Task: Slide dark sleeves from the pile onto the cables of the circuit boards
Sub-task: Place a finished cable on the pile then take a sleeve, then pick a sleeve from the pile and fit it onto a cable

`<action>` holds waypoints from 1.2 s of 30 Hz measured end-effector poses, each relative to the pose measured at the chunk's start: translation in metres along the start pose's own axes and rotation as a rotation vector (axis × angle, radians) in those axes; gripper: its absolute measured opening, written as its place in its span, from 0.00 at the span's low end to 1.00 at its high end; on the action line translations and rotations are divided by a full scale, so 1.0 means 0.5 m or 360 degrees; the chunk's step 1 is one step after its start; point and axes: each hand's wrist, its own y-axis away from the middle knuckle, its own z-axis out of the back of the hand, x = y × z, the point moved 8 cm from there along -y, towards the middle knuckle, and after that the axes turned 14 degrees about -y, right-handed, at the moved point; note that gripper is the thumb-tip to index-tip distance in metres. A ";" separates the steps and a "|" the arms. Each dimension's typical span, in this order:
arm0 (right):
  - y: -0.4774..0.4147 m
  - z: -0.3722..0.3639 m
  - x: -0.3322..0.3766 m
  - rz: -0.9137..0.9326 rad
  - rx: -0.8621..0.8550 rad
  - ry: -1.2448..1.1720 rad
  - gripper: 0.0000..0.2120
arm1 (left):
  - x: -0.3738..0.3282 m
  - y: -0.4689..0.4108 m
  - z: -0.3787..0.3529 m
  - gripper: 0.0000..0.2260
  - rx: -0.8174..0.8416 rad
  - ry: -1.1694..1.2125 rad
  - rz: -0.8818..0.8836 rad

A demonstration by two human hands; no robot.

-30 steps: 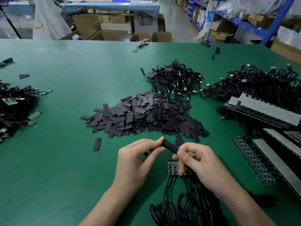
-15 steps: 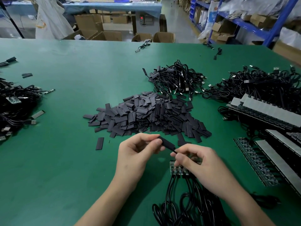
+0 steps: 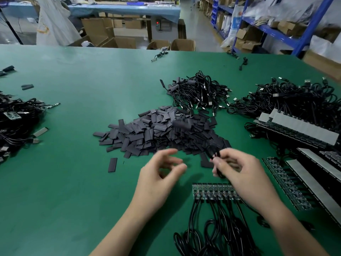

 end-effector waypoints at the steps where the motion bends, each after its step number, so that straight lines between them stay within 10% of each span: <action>1: -0.016 0.012 0.009 0.0006 -0.0082 -0.0012 0.07 | -0.017 0.006 -0.013 0.16 0.0068 -0.0405 -0.0172; 5: -0.127 0.046 0.055 0.0082 -0.0317 0.0183 0.07 | -0.037 0.027 -0.065 0.32 0.0336 -0.1182 -0.0456; 18: -0.542 0.107 0.099 -0.0122 -0.0508 0.0496 0.16 | -0.038 0.026 -0.069 0.21 0.0443 -0.0981 -0.0479; 36: 0.010 -0.068 -0.026 -0.0140 0.0555 0.0343 0.06 | -0.021 0.010 -0.051 0.09 0.0389 0.0296 0.0005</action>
